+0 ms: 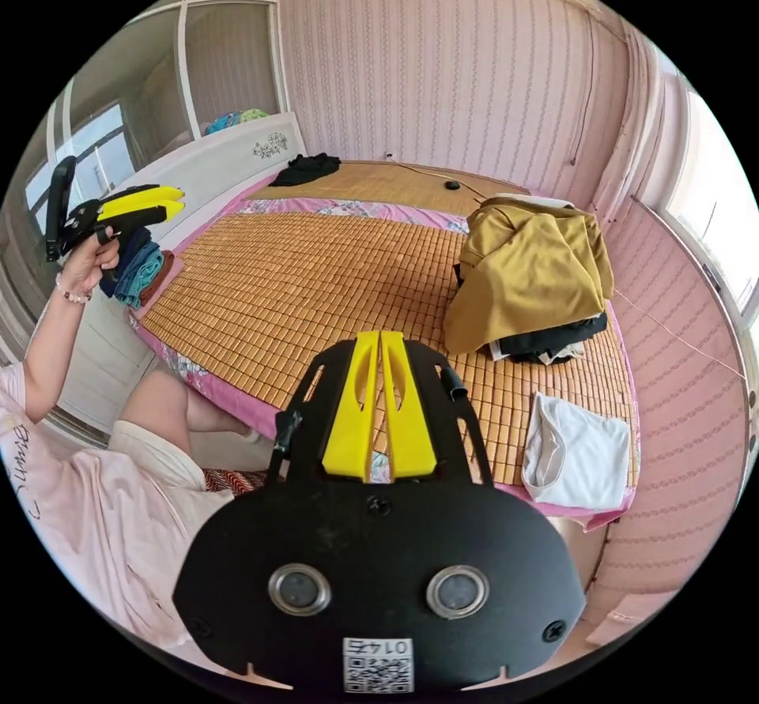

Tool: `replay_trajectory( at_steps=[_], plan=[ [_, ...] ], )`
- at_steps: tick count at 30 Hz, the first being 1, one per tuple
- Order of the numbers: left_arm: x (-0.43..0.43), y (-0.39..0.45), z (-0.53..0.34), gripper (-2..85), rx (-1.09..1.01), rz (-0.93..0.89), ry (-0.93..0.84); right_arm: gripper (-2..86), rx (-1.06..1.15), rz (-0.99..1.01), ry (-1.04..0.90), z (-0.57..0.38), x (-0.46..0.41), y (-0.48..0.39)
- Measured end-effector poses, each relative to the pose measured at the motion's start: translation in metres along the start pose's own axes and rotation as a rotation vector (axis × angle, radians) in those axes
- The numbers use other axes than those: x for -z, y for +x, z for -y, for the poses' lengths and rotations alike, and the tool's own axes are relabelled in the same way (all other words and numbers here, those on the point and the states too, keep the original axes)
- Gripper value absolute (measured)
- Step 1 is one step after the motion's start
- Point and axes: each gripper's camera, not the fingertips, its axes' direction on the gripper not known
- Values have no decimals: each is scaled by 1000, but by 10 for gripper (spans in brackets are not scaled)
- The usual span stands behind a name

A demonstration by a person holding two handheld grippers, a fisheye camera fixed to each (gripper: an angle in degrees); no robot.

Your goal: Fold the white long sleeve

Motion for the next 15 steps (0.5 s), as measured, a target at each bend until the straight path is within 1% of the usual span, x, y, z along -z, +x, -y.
replay_trajectory(
  at_steps=[4,8,10,12,15],
  plan=[
    [-61,81,53,78,-90,-140,-18,0,-190,21,27,-92,-1,82],
    [-136,175,96,82,-192,-354,34,35,-360,-57,-7,-182,-12,155],
    [-173,213,109,82,-216,-447,12,46,-417,-101,-34,-217,-19,183],
    [-225,259,123,85,-238,-602,-31,54,-458,-130,-63,-248,-29,208],
    [-288,310,137,85,-228,-728,-112,61,-484,-170,-118,-284,-51,240]
  ],
)
